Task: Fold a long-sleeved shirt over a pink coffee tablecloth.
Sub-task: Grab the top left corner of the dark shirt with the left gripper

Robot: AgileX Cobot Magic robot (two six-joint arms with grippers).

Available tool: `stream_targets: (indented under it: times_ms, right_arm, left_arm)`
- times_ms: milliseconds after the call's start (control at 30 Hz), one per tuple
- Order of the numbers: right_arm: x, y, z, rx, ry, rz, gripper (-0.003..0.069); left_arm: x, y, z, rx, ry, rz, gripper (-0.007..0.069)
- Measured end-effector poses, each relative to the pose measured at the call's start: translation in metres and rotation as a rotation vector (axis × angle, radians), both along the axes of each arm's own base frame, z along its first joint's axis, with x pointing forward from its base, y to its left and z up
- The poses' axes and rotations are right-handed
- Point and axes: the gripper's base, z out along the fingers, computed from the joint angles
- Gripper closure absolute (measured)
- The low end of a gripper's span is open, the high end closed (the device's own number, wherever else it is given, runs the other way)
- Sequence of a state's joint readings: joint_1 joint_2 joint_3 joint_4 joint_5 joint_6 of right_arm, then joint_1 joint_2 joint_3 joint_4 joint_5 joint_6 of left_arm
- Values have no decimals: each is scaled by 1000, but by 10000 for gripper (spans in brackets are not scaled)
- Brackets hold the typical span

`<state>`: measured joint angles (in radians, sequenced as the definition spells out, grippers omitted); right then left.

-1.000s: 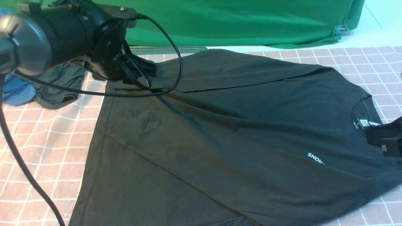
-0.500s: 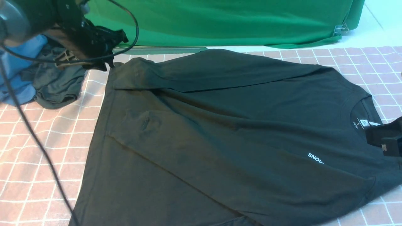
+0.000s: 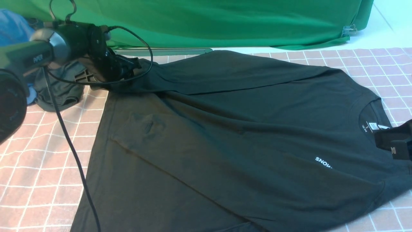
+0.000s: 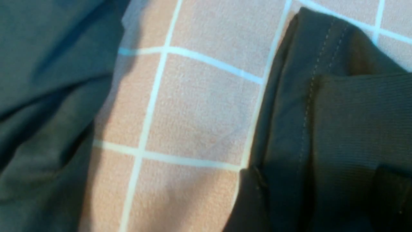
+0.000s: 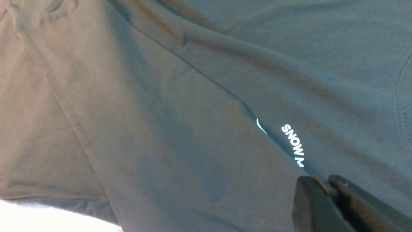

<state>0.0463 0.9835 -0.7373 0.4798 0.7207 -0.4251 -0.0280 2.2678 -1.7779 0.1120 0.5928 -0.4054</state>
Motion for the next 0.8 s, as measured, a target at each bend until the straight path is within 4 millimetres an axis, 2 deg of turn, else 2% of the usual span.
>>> stream_targets:
  times_ms: [100,233,267,300,333,400,600,800]
  right_arm:
    - [0,0,0,0,-1,-1,558]
    - [0,0,0,0,-5,-2,557]
    - [0,0,0,0,-6,-3,557]
    - [0,0,0,0,-6,-3,557]
    - [0,0,0,0,-6,-3,557]
    - [0,0,0,0,-6,-3,557]
    - [0,0,0,0,-6,-3,554]
    - [0,0,0,0,-6,-3,549]
  left_arm:
    - [1,-1,0,1,-4,-18,169]
    - [1,-2,-2,16,1,-55,298]
    - [1,-2,-3,16,7,-74,400]
    - [1,-3,-3,15,7,-76,412]
    - [0,-4,-3,9,13,-88,496]
    - [0,-5,-3,9,20,-114,568]
    - [-5,-2,6,60,60,-123,580]
    - [-10,5,35,136,31,-109,580]
